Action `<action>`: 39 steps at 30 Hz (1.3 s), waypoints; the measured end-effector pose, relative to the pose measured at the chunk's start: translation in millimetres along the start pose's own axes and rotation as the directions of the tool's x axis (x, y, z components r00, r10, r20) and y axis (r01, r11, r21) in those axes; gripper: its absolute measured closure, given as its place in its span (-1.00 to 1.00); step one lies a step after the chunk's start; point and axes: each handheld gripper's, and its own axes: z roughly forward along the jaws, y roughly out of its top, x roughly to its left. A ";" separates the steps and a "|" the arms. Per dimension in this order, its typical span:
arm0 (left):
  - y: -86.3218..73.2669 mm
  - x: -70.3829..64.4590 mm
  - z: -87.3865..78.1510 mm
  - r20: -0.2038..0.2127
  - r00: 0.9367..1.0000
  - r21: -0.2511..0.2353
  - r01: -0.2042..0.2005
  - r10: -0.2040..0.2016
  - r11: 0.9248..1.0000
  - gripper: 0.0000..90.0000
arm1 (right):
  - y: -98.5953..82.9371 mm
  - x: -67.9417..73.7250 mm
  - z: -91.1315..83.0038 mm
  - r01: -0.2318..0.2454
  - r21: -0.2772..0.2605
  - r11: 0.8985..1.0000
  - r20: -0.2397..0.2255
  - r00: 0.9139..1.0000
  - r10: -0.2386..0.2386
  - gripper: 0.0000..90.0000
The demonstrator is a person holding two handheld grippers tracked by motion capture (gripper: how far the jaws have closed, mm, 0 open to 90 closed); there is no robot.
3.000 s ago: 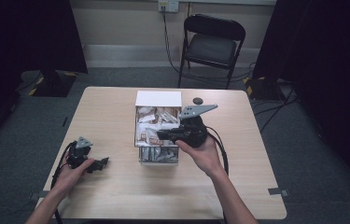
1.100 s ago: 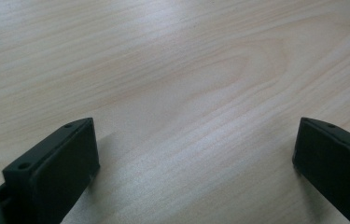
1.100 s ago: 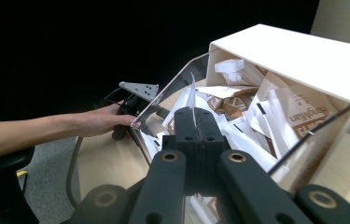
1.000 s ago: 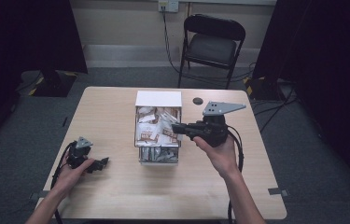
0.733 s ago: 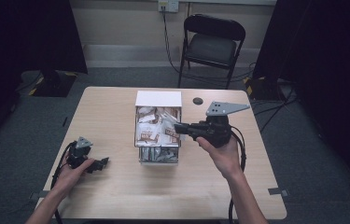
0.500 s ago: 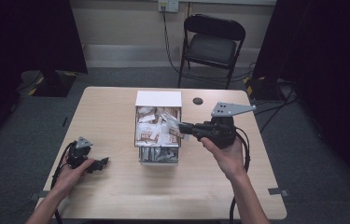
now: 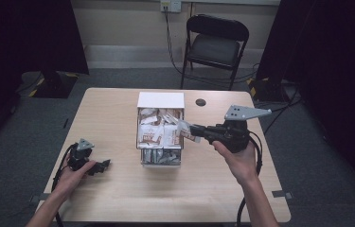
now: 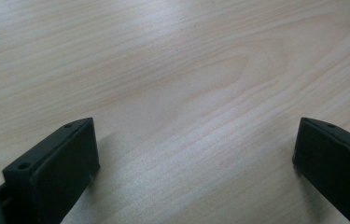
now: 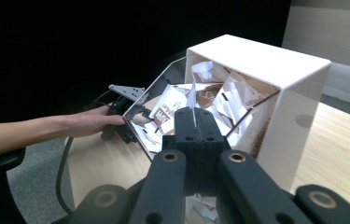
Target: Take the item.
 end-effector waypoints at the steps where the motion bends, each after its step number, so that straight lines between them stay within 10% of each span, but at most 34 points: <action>1: 0.0 0.0 0.0 0.000 1.000 0.000 0.000 0.000 1.000 -1.00 | -0.2 -0.5 -1.8 0.001 -0.001 1.000 0.004 1.000 -0.001 1.00; 39: 0.1 0.3 -0.2 -0.001 1.000 0.003 -0.004 0.004 1.000 -1.00 | -55.9 -44.2 -6.6 -0.089 0.065 0.994 0.147 0.986 0.079 1.00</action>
